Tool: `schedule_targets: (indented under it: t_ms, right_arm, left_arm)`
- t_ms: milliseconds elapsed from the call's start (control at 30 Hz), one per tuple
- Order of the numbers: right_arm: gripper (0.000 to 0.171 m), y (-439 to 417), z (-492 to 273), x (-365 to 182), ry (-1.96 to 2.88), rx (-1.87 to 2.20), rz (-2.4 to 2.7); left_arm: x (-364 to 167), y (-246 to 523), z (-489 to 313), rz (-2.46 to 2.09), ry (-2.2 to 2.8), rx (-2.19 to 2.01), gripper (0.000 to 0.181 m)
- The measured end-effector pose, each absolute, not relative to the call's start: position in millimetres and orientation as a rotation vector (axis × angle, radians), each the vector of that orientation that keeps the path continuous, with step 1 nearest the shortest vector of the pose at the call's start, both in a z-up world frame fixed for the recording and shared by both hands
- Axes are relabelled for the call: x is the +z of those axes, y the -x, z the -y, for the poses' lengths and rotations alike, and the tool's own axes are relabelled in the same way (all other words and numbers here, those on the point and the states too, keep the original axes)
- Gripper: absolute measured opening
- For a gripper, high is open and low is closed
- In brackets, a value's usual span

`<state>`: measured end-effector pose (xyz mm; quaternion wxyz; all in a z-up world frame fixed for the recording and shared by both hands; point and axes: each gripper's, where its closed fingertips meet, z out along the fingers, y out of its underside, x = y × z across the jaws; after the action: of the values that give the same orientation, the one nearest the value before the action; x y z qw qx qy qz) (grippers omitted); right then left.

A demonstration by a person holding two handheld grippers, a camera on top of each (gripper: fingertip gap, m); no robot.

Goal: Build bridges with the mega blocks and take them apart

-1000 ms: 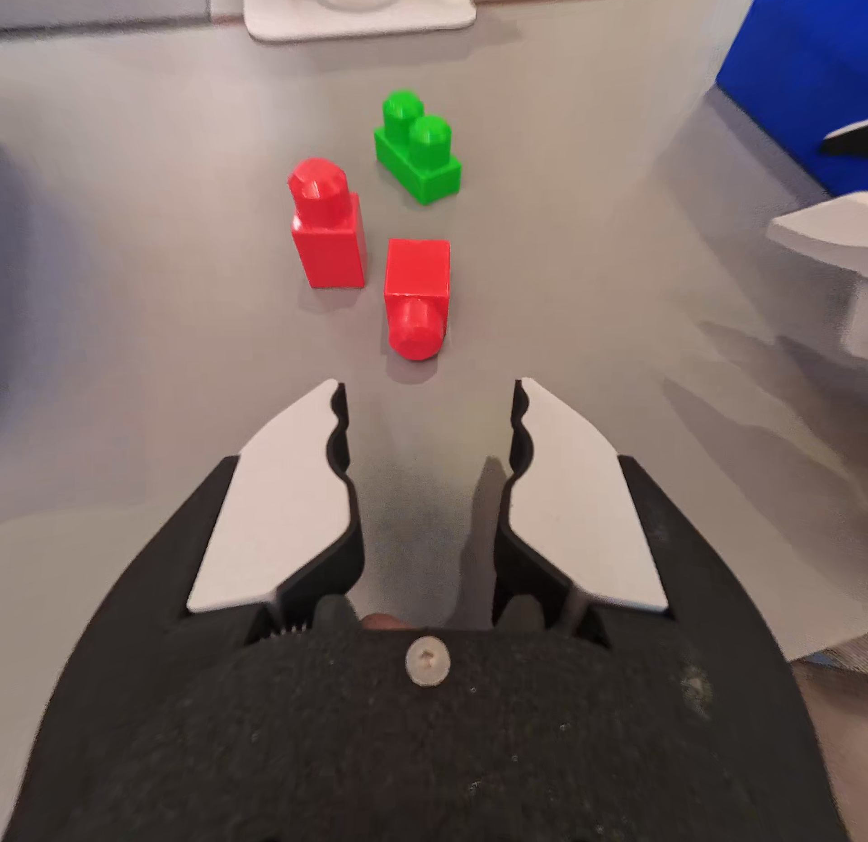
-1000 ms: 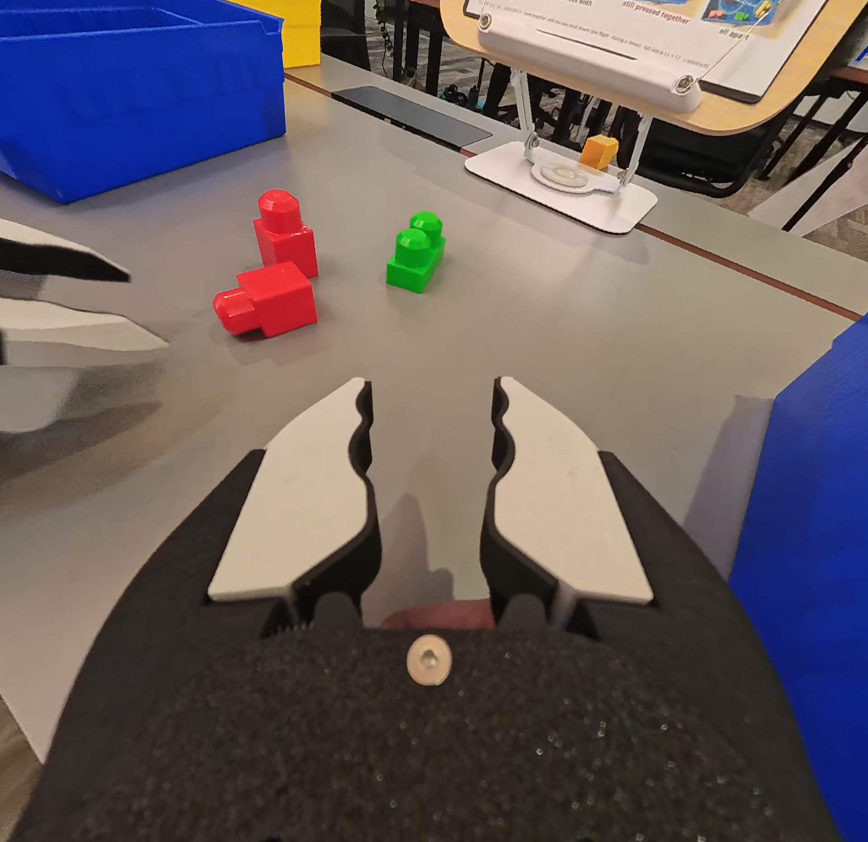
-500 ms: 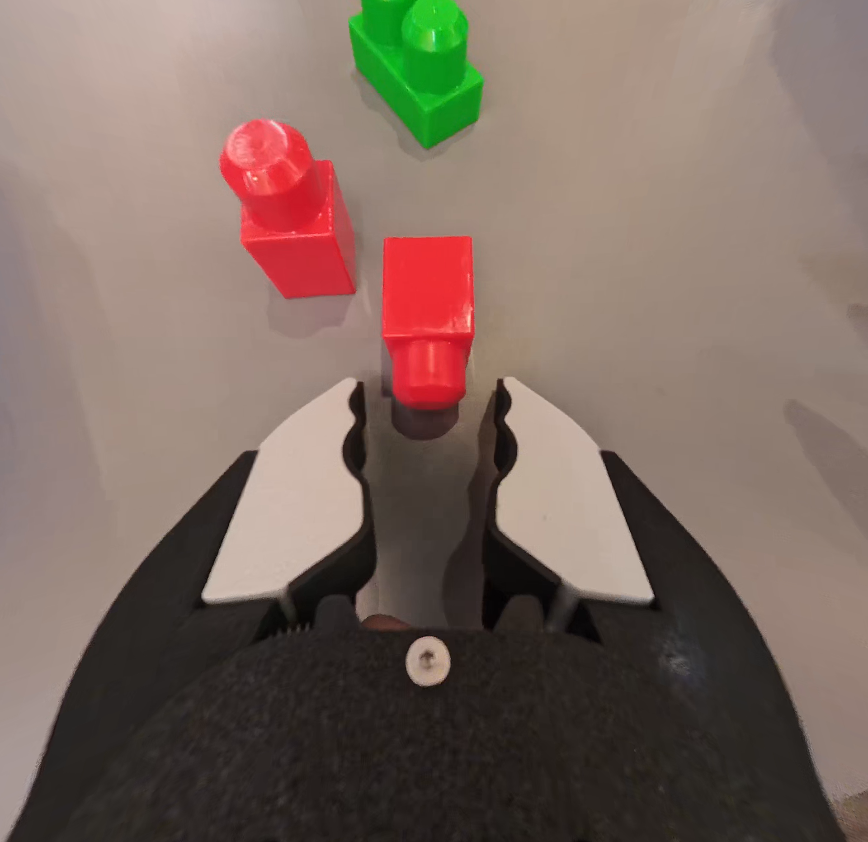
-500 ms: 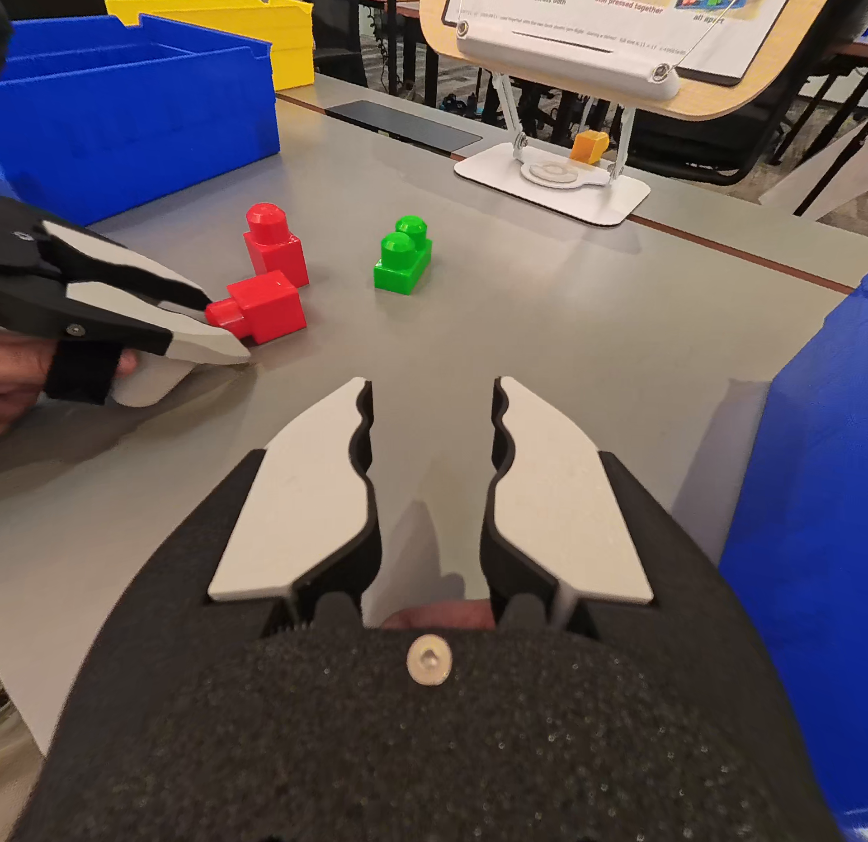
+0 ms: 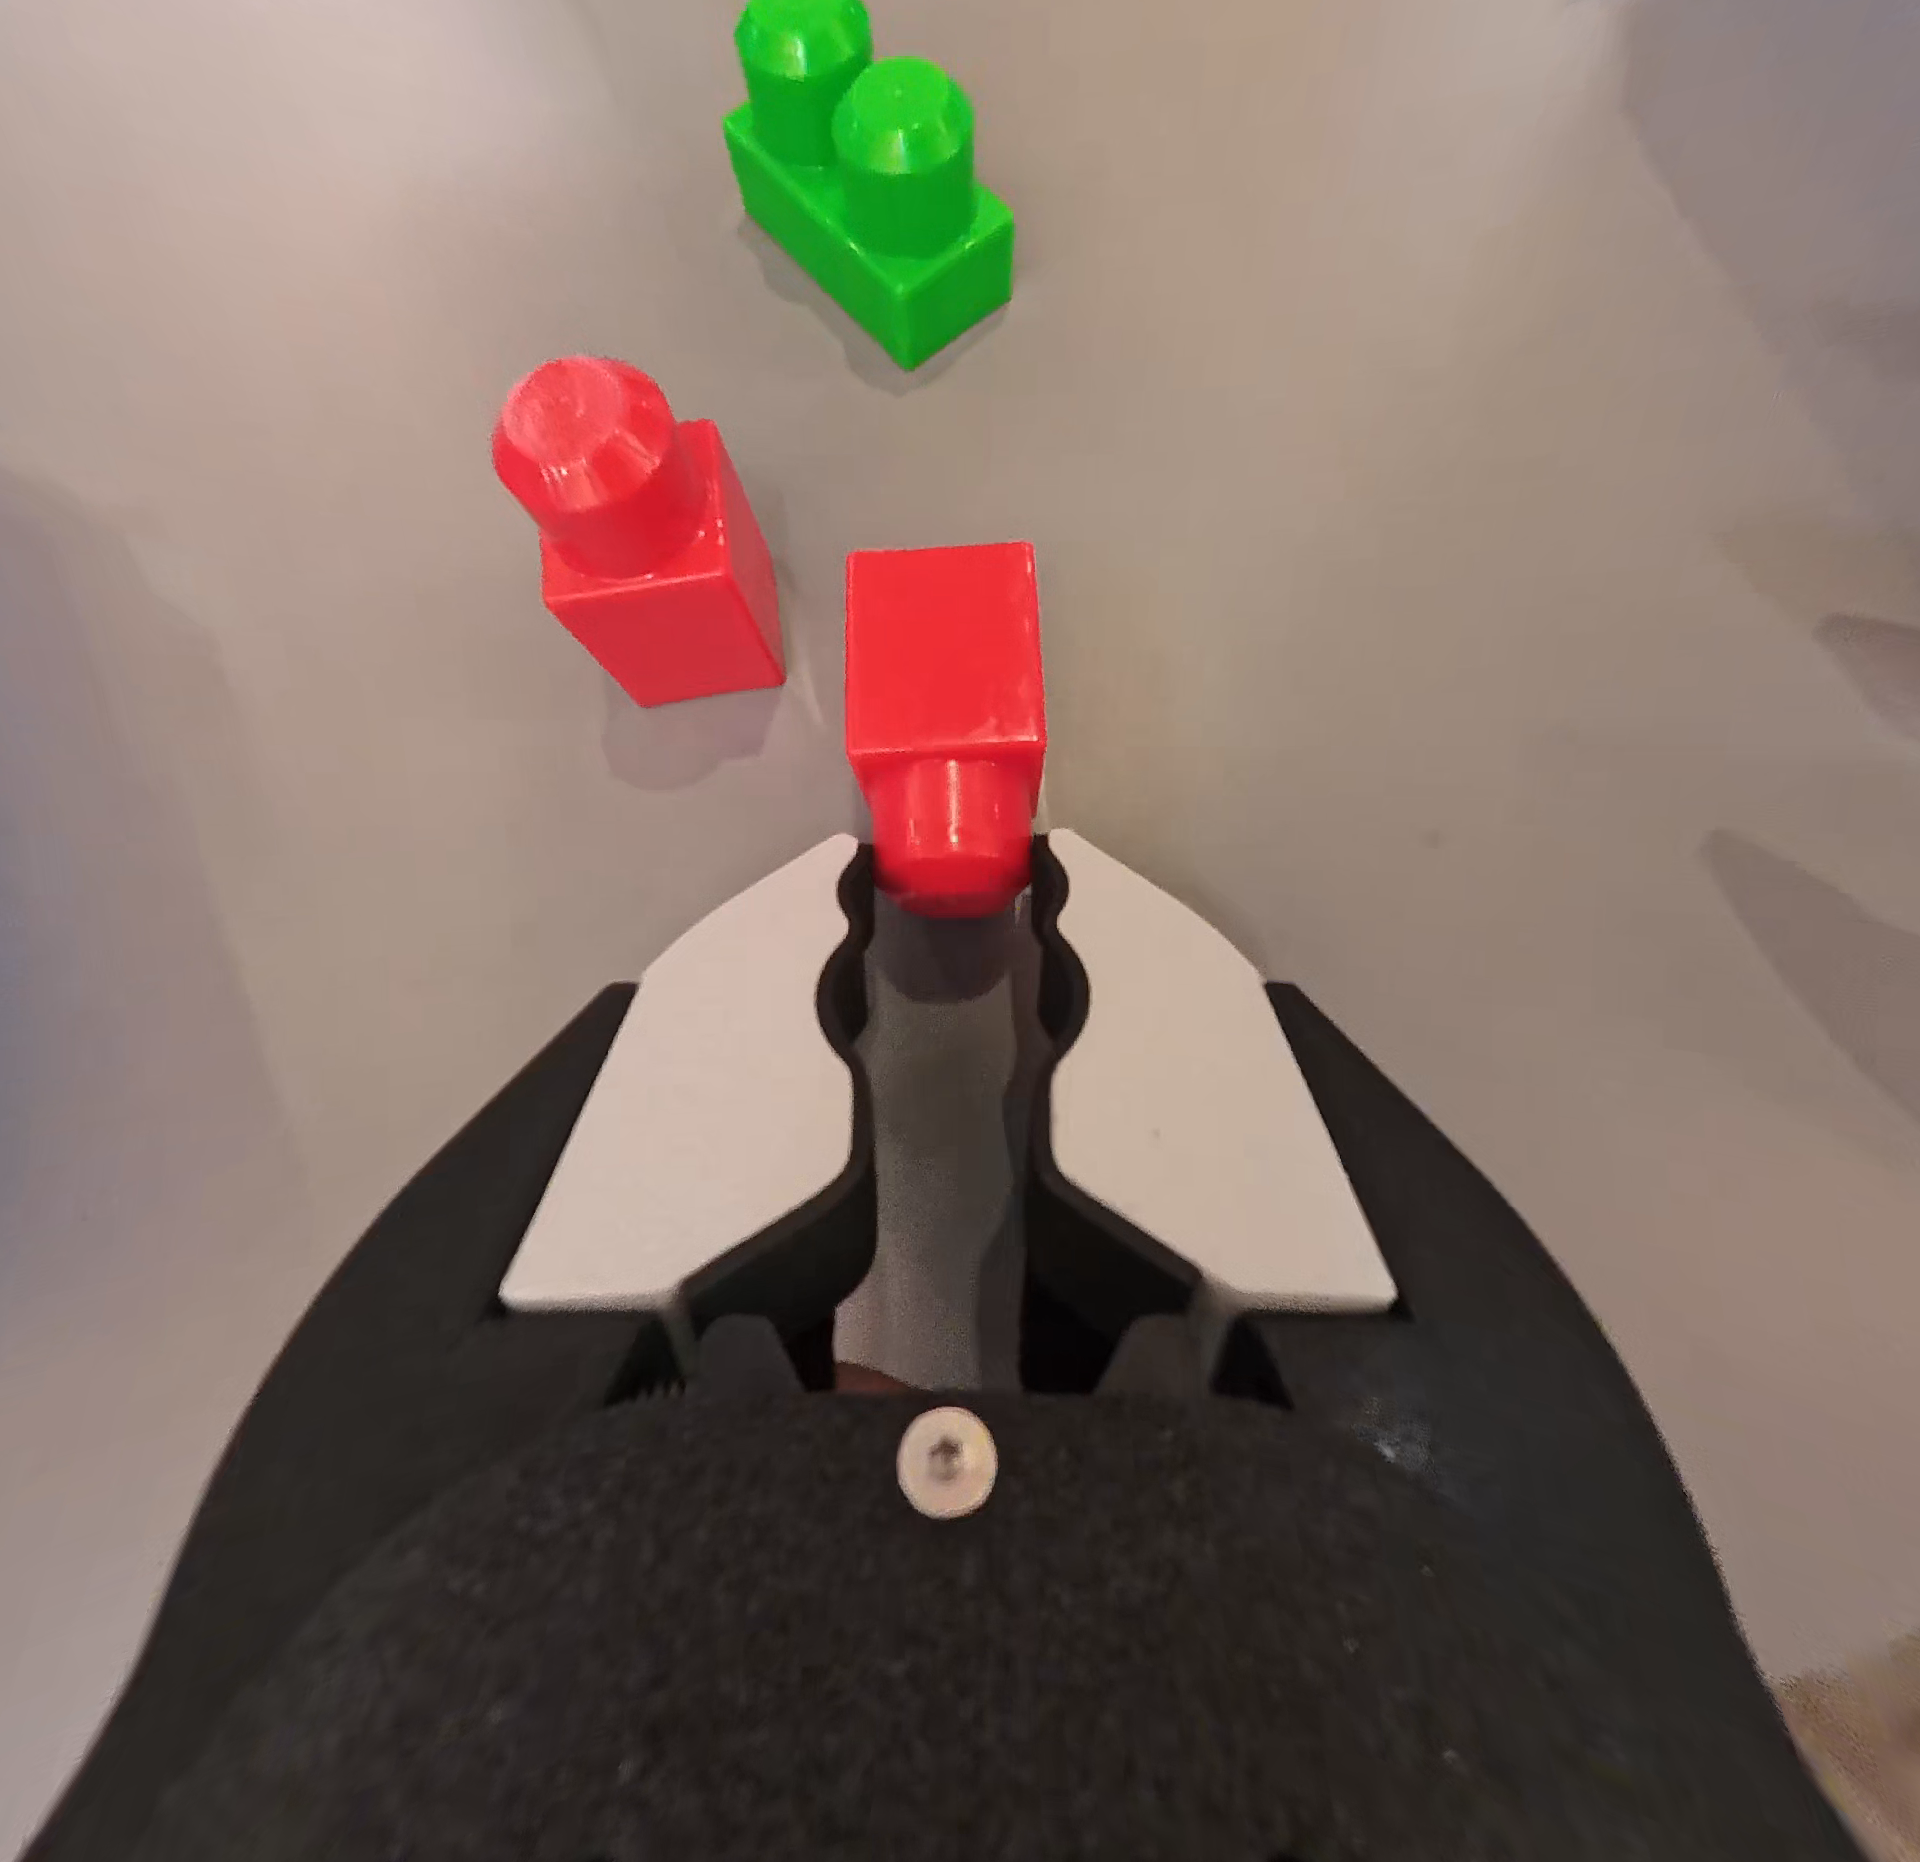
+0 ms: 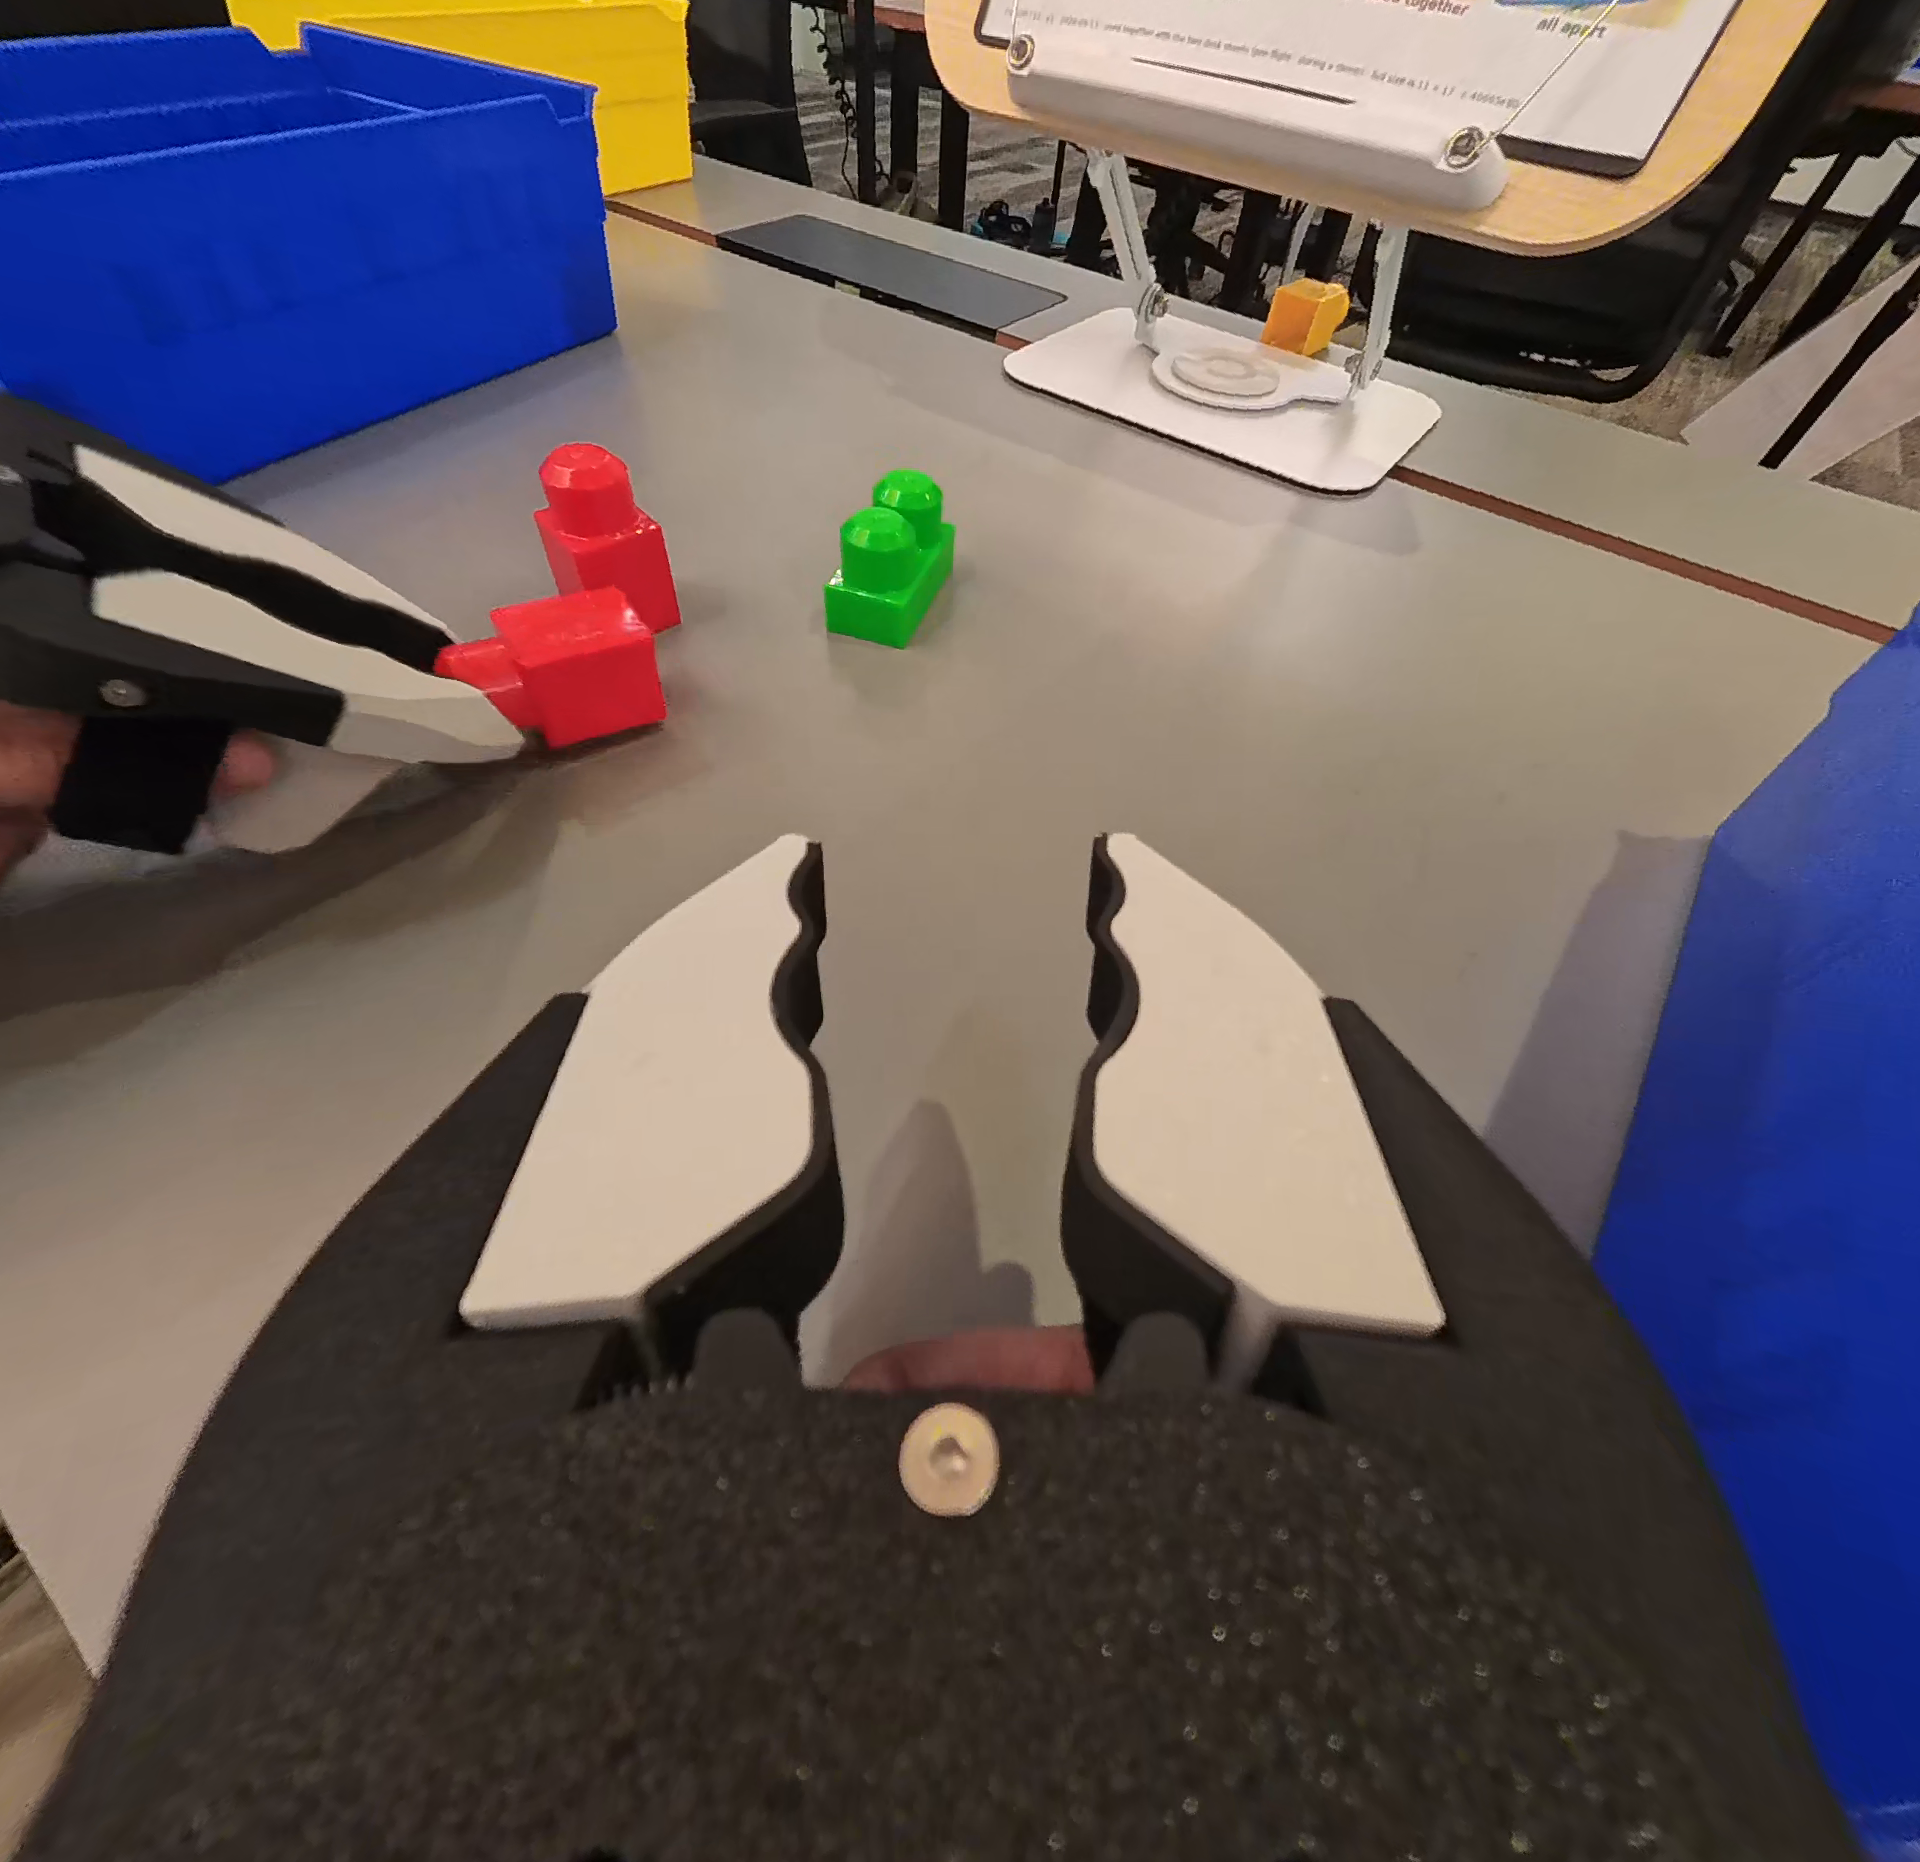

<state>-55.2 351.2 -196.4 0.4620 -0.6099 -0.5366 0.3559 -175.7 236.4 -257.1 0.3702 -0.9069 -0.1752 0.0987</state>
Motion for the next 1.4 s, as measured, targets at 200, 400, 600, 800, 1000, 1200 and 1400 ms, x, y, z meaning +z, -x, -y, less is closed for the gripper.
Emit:
schedule_targets:
  t_ms: [200,400,600,800,1000,1200,1400]
  right_arm:
    - [0.048,56,-349,-195,1.497,0.882,1.321]
    - [0.048,56,-349,-194,1.499,0.894,1.317]
    - [0.048,56,-347,-193,1.494,0.898,1.317]
    - [0.048,55,-349,-193,1.497,0.898,1.312]
    - [0.048,55,-349,-192,1.497,0.906,1.311]
    - [0.048,53,-348,-189,1.491,0.91,1.306]
    - [0.048,50,-354,-188,1.497,0.907,1.29]
  left_arm:
    - [-206,193,-209,0.244,2.419,0.293,0.028]
    - [-182,227,-177,0.02,2.654,0.341,0.028]
    - [-190,260,-175,-0.287,2.865,0.489,0.029]
    - [-199,285,-182,-0.79,2.977,0.614,0.029]
    - [-196,295,-193,-1.28,3.07,0.705,0.028]
    - [-206,293,-213,-1.653,3.096,0.723,0.028]
    - [-218,285,-232,-1.827,3.016,0.721,0.029]
